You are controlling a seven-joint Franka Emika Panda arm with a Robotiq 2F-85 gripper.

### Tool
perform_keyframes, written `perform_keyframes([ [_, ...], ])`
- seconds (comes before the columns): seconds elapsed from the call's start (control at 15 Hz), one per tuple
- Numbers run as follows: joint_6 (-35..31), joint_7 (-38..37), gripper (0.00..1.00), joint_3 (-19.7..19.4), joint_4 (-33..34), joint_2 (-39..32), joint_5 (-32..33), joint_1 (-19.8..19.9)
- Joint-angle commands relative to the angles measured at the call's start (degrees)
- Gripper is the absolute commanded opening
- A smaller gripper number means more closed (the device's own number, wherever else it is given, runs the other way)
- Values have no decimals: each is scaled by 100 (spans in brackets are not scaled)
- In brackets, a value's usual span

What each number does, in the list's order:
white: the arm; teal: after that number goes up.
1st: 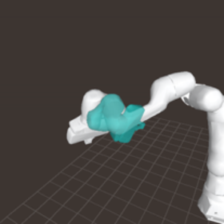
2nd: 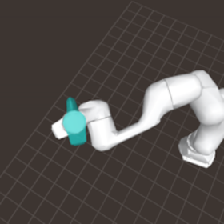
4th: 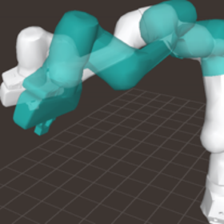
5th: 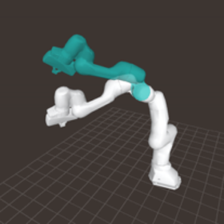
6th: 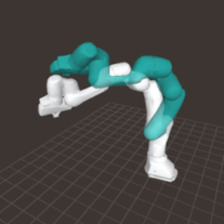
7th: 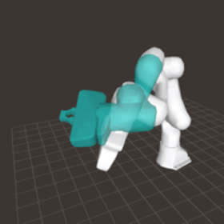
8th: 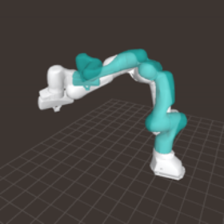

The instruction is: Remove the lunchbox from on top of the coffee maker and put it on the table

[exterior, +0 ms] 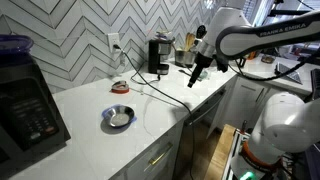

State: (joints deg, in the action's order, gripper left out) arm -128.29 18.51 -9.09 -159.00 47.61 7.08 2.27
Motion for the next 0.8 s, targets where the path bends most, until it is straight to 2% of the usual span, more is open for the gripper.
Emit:
perform_keyframes([
  [0.0, 13, -10, 100, -8, -108, -7, 8, -13],
  [0.47, 24, -8, 100, -4, -180, -94, 4, -11],
  [0.73, -120, -789, 100, 28, 490, -164, -139, 291],
])
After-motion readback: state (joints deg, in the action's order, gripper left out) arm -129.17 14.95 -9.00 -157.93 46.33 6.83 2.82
